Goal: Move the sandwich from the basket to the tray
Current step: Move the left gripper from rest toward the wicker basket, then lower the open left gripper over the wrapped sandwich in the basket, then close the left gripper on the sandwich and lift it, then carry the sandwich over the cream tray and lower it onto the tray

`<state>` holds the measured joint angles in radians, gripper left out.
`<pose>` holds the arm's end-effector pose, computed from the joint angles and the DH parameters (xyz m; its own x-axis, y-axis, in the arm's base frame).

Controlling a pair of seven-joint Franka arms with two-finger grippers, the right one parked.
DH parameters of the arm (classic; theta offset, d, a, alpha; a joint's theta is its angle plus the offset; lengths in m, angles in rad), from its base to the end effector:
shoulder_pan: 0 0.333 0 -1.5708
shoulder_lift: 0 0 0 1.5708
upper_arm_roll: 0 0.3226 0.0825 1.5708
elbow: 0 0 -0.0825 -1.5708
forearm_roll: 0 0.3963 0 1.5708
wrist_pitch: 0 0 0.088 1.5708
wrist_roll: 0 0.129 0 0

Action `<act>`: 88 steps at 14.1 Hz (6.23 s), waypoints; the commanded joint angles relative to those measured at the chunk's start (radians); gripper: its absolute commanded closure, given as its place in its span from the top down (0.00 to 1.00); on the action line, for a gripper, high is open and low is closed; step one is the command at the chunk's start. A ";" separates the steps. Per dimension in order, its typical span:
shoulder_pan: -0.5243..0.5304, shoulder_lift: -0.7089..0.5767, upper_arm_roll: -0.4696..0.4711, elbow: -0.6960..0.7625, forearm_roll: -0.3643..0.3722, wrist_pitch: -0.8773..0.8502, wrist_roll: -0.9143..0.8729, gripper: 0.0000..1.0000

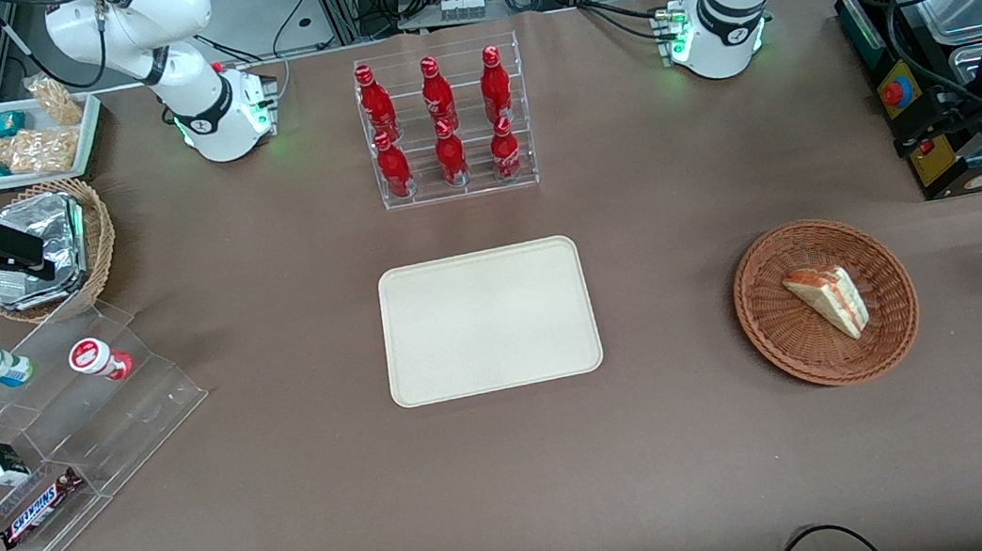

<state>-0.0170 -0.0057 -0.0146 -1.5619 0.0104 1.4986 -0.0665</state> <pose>0.5559 -0.0162 0.6105 0.9978 0.0357 -0.0567 0.0349 -0.9993 -0.0143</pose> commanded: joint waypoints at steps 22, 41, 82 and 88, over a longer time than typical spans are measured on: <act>0.009 0.067 0.004 -0.403 0.008 0.472 0.008 1.00; 0.034 0.320 0.007 -0.544 -0.007 0.913 -0.768 1.00; -0.785 0.802 -0.022 0.190 -0.061 0.733 -0.957 0.92; -0.768 0.615 -0.010 0.177 -0.052 0.554 -0.941 1.00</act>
<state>-0.7902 0.7102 -0.0347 -1.3529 -0.0395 2.1403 -1.0099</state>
